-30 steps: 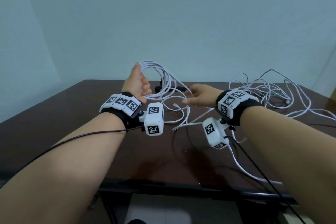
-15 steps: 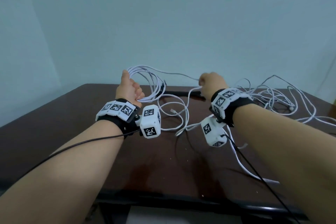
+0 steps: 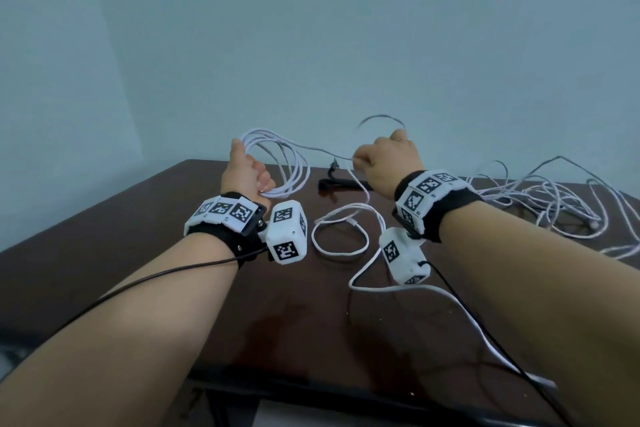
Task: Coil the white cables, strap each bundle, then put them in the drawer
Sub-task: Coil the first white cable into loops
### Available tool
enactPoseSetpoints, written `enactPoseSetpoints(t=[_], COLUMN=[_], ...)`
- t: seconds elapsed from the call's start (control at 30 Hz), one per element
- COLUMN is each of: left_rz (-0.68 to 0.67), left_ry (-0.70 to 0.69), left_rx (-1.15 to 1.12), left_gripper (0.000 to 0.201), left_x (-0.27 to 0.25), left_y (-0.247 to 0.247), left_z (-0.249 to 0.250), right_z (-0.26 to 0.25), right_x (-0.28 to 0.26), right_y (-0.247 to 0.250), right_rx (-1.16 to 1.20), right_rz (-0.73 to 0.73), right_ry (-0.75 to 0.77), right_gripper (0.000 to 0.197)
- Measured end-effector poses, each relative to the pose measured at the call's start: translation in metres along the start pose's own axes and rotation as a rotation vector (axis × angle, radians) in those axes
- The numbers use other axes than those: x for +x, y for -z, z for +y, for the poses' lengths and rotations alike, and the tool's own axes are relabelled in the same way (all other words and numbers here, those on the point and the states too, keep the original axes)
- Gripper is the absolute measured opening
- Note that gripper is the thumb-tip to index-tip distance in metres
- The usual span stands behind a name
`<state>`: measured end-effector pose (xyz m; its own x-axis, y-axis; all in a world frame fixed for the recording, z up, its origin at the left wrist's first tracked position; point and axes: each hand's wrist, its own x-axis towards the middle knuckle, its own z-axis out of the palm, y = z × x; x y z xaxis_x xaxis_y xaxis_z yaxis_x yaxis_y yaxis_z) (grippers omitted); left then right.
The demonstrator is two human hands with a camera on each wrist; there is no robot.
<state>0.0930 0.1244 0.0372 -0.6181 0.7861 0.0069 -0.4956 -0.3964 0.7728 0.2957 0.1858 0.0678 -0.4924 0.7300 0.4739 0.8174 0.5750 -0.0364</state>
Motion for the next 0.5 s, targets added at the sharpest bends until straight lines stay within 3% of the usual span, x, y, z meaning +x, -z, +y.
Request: enactPoseSetpoints(t=[0.1, 0.23, 0.37, 0.5], left_rz=[-0.033, -0.096, -0.170, -0.245], left_ry=[-0.033, -0.099, -0.178, -0.196], left_rx=[0.067, 0.160, 0.303, 0.379], left_gripper=[0.048, 0.046, 0.032, 0.031], left_x=[-0.006, -0.018, -0.027, -0.035], left_y=[-0.003, -0.017, -0.028, -0.031], left_z=[0.005, 0.007, 0.002, -0.002], right_z=[-0.009, -0.031, -0.054, -0.065], right_x=[-0.004, -0.007, -0.013, -0.017], right_y=[0.007, 0.020, 0.024, 0.032], right_rx=[-0.115, -0.263, -0.345, -0.371], right_rz=[-0.008, -0.163, -0.258, -0.196], right_ry=[0.025, 0.105, 0.291, 0.504], right_gripper=[0.030, 0.014, 0.011, 0.023])
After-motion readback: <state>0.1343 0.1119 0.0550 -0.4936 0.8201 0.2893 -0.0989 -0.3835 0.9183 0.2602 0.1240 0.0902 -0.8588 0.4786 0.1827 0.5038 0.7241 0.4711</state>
